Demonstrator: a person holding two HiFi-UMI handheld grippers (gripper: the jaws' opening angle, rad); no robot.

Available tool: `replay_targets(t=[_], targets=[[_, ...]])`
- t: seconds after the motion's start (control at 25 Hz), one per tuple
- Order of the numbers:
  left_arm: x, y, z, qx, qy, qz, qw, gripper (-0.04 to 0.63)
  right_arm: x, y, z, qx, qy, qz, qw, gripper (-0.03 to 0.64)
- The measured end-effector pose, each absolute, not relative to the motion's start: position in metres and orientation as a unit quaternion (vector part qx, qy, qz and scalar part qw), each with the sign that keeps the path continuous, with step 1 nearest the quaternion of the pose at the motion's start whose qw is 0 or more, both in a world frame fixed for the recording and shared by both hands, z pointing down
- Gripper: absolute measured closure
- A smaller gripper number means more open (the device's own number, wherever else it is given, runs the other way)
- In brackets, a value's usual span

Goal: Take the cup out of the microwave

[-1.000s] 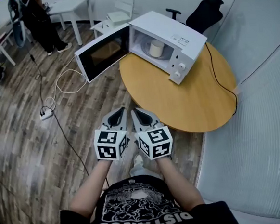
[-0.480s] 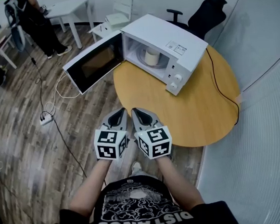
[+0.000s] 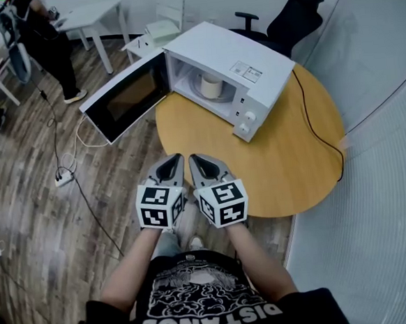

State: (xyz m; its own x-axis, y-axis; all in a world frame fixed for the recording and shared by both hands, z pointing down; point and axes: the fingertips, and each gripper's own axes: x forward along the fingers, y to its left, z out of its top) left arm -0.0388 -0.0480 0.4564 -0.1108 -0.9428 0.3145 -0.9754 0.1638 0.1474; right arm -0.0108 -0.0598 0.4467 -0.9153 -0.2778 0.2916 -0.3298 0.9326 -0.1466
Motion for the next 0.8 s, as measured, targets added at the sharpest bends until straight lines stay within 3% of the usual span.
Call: replay_targets(t=[0.8], targets=[[-0.097, -0.171, 0.481, 0.728, -0.659, 0.055, 0.179, 0.584, -0.064, -0.172, 0.46, 0.27, -0.945, 0.112, 0.144, 0.601]])
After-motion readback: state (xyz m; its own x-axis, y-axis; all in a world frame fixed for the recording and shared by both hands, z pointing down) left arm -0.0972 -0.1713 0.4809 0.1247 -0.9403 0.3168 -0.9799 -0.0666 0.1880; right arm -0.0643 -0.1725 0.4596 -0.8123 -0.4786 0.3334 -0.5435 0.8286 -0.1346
